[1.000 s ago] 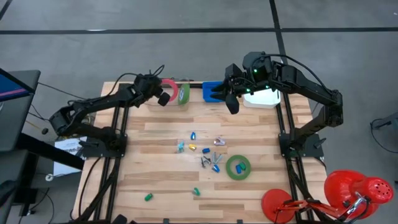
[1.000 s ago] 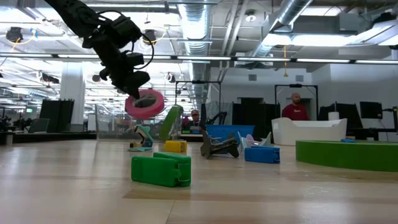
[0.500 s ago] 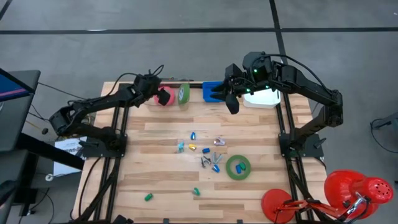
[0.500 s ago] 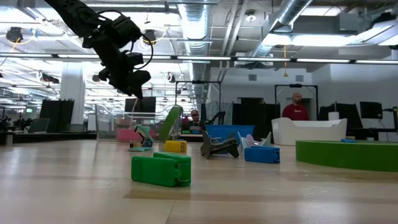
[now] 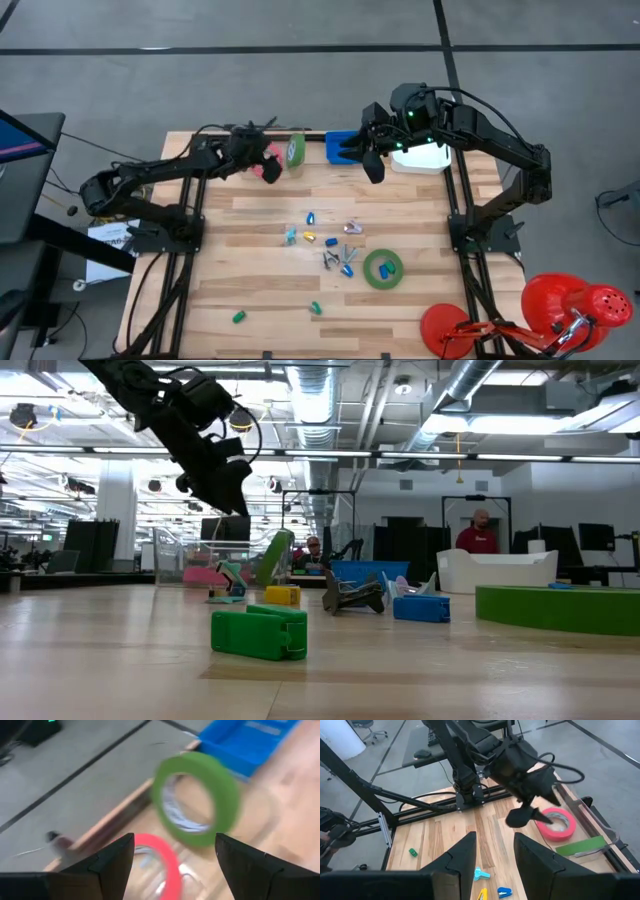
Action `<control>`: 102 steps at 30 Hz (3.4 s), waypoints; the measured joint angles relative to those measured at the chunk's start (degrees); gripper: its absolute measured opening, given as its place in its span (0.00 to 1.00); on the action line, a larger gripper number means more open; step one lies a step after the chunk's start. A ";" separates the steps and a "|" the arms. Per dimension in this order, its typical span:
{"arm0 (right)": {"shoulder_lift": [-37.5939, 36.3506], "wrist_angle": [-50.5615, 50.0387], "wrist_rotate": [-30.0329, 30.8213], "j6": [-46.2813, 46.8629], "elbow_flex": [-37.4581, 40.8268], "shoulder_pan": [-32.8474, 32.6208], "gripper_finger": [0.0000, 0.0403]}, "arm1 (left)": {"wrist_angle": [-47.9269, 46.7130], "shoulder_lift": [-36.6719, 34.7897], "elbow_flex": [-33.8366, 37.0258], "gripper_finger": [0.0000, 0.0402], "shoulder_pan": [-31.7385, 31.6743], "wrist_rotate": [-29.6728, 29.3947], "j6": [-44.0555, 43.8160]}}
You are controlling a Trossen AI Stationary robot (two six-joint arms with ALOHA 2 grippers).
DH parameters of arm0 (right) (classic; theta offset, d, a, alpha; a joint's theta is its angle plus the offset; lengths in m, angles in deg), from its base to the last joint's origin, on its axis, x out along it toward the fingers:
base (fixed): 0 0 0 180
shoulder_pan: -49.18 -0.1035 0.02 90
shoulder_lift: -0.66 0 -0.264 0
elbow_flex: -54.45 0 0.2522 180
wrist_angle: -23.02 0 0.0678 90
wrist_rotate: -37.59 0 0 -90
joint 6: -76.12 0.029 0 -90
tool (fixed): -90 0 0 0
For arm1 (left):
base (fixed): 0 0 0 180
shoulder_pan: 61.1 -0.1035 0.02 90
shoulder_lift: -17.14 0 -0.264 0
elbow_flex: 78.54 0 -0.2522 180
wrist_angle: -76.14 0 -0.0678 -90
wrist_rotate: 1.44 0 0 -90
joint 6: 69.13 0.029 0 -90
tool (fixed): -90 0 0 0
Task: Pick and place Stapler, Stapler remover, tape
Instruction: Put the light blue staple remover into the white bin
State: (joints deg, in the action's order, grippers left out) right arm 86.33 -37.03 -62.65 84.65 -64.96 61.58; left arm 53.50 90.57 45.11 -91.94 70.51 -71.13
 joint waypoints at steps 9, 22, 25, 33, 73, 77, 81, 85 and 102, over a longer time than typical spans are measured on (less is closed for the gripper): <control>0.00 0.00 0.00 0.02 0.00 0.00 0.31 | -0.01 -0.04 0.00 0.65 8.19 8.80 0.03; 0.00 0.00 0.00 0.01 0.00 0.00 0.31 | -0.11 -0.03 0.00 0.65 20.92 19.62 16.13; 0.00 0.00 0.00 0.01 0.00 0.00 0.31 | -0.11 -0.04 0.00 0.65 23.79 19.65 21.13; 0.00 -0.02 0.00 0.02 0.00 0.00 0.31 | -1.65 -0.02 1.60 0.65 29.32 19.61 30.57; 0.00 -0.02 -0.01 0.08 0.00 0.00 0.31 | 8.71 0.24 15.17 0.42 32.45 15.50 47.13; 0.00 -0.02 -0.01 0.50 0.00 0.00 0.31 | 10.10 0.24 15.17 0.40 32.45 15.50 47.17; 0.00 -0.02 0.00 0.52 0.00 0.00 0.31 | 10.64 0.64 15.17 0.39 32.45 15.50 47.19; 0.00 -0.02 -0.01 0.52 0.00 0.00 0.31 | 11.09 2.87 15.17 0.39 32.45 15.52 47.19; 0.00 0.00 0.00 0.52 0.00 0.00 0.31 | 14.47 5.71 15.17 0.29 32.45 15.50 47.19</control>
State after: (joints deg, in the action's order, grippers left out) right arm 86.33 -37.03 -62.65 85.18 -64.96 61.58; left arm 67.97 96.27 60.28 -59.49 86.01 -23.94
